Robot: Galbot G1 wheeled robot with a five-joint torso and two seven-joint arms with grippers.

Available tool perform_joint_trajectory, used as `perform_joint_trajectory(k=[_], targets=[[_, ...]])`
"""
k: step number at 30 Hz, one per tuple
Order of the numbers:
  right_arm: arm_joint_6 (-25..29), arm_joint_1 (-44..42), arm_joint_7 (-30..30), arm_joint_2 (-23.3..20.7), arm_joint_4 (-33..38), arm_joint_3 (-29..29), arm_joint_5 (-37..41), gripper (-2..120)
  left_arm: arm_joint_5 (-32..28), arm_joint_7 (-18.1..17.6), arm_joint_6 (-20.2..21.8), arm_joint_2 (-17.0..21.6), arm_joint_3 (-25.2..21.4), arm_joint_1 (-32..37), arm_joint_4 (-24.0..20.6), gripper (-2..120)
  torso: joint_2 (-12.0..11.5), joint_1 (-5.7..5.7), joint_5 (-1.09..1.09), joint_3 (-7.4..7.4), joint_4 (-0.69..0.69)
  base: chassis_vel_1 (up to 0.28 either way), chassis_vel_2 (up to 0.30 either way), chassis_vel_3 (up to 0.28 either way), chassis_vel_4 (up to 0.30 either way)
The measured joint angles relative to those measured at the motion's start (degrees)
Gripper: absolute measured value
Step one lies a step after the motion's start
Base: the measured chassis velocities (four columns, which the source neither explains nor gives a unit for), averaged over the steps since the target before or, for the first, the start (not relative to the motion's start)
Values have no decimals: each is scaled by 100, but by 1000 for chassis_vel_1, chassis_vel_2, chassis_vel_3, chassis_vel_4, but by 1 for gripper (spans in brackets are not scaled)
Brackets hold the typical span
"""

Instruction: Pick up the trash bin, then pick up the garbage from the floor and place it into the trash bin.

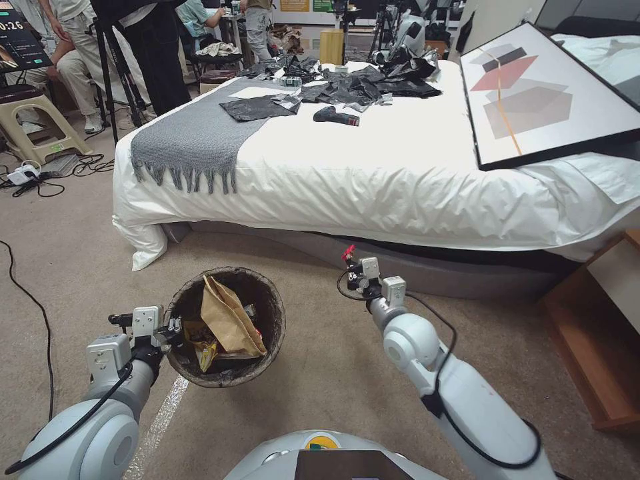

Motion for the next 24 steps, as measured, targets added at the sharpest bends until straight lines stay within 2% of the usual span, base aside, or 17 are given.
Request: perform_joint_trajectory(k=[5, 12, 14, 24], targets=[[-2, -96, -181, -434, 1014, -106, 232, 0, 12, -3, 0, -13, 1, 6, 0, 3, 0, 0, 0, 0, 2, 0, 0, 0, 0], [0, -41, -330, -705, 1601, -224, 582, 0, -10, -19, 0, -29, 8, -3, 0, 3, 0, 0, 0, 0, 1, 0, 0, 0, 0], [-9, 291, -556, -977, 1942, -495, 946, 0, -101, -85, 0, -20, 29, -34, 0, 3, 0, 0, -1, 0, 1, 0, 0, 0, 0], [-156, 1124, -1170, -1290, 2029, -1184, 1261, 0, -108, -147, 0, -20, 90, -70, 0, 3, 0, 0, -1, 1, 1, 0, 0, 0, 0]])
